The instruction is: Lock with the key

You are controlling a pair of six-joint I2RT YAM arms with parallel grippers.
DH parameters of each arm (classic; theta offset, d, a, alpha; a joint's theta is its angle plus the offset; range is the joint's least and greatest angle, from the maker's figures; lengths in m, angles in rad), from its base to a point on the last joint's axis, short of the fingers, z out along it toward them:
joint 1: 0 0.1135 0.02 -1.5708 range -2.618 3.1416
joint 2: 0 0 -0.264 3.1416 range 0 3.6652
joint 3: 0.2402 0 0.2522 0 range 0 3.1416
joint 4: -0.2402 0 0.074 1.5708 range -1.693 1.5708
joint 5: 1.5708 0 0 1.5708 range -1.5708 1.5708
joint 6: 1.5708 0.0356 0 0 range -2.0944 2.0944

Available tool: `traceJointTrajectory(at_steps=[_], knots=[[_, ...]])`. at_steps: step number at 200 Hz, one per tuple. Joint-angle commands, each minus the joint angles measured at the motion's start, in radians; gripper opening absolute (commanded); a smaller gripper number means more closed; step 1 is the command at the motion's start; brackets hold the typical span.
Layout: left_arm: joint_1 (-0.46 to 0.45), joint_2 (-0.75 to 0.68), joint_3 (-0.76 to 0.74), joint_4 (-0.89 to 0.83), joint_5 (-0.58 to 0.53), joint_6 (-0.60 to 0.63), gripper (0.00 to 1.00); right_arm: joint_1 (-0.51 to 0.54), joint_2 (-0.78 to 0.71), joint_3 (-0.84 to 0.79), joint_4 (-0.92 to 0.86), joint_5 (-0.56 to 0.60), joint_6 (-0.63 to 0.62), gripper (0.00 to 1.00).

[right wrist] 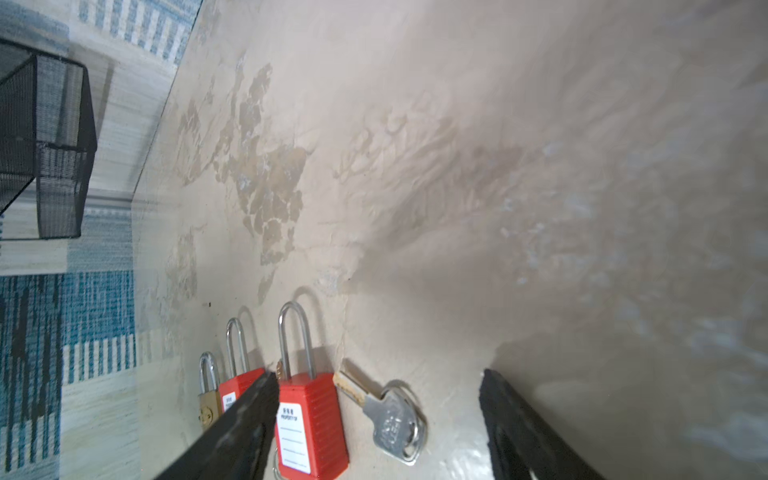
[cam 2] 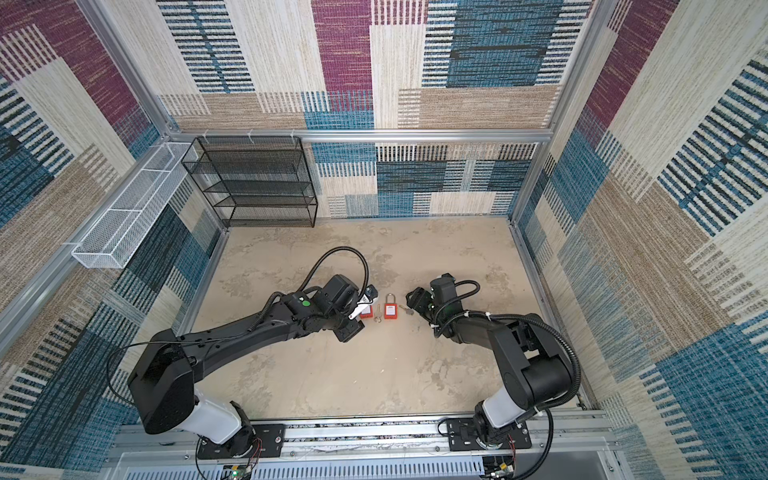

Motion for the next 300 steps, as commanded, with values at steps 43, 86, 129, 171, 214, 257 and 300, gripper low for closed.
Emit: traceJointTrajectory(at_steps=[43, 86, 129, 171, 214, 257, 300], knots=[[0.003, -0.018, -0.015, -0.006, -0.014, -0.011, 0.63, -0.004, 0.056, 0.031, -0.018, -0.151, 0.01, 0.8], [0.002, -0.017, -0.017, -0.002, -0.008, -0.014, 0.63, -0.004, 0.048, 0.013, -0.018, -0.185, 0.017, 0.8], [0.002, -0.016, -0.015, -0.003, -0.009, -0.013, 0.63, -0.004, 0.046, 0.004, -0.028, -0.224, 0.001, 0.8], [0.003, -0.017, -0.014, -0.008, -0.009, -0.013, 0.63, -0.003, 0.04, -0.001, -0.034, -0.244, 0.002, 0.8], [0.005, -0.02, -0.015, -0.009, -0.012, -0.014, 0.63, -0.003, 0.015, -0.026, -0.02, -0.254, 0.002, 0.81], [0.033, -0.061, -0.056, 0.027, 0.004, -0.027, 0.63, -0.025, -0.086, 0.045, -0.142, -0.14, -0.116, 0.85], [0.169, -0.19, -0.202, 0.206, 0.147, -0.076, 0.8, -0.065, -0.193, 0.132, -0.22, 0.035, -0.256, 0.99]])
